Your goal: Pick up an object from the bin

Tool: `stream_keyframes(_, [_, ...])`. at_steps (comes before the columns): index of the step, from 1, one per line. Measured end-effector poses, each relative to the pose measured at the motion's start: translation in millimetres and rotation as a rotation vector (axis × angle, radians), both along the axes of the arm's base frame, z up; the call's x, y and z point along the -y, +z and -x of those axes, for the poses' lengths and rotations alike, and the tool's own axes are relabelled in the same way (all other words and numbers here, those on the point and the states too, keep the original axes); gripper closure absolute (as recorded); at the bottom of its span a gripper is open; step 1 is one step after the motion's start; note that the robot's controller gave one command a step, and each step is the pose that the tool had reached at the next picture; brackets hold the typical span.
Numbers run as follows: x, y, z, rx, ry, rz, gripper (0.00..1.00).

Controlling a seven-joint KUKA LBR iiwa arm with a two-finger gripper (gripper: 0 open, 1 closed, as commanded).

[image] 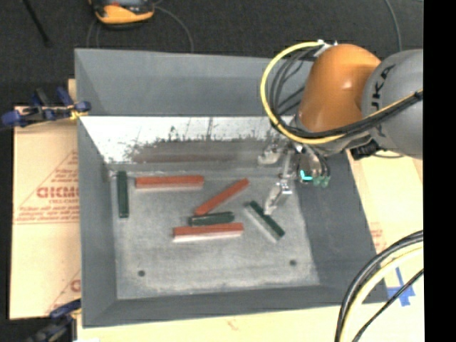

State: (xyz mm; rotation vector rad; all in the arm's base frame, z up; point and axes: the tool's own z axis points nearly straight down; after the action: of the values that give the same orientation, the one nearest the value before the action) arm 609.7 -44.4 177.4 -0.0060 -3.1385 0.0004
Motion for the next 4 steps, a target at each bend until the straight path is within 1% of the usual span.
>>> stream_keyframes(1, [0,5,-1.7,0.008,0.001,0.001,0.0])
stream_keyframes(2, [-8,-93,-24.1,0.039,0.013,0.005,1.0])
stream_keyframes(3, [-8,-93,-24.1,0.039,0.013,0.005,1.0])
stream_keyframes(4, [-11,-51,-22.6,0.004,0.006,0.0,1.0])
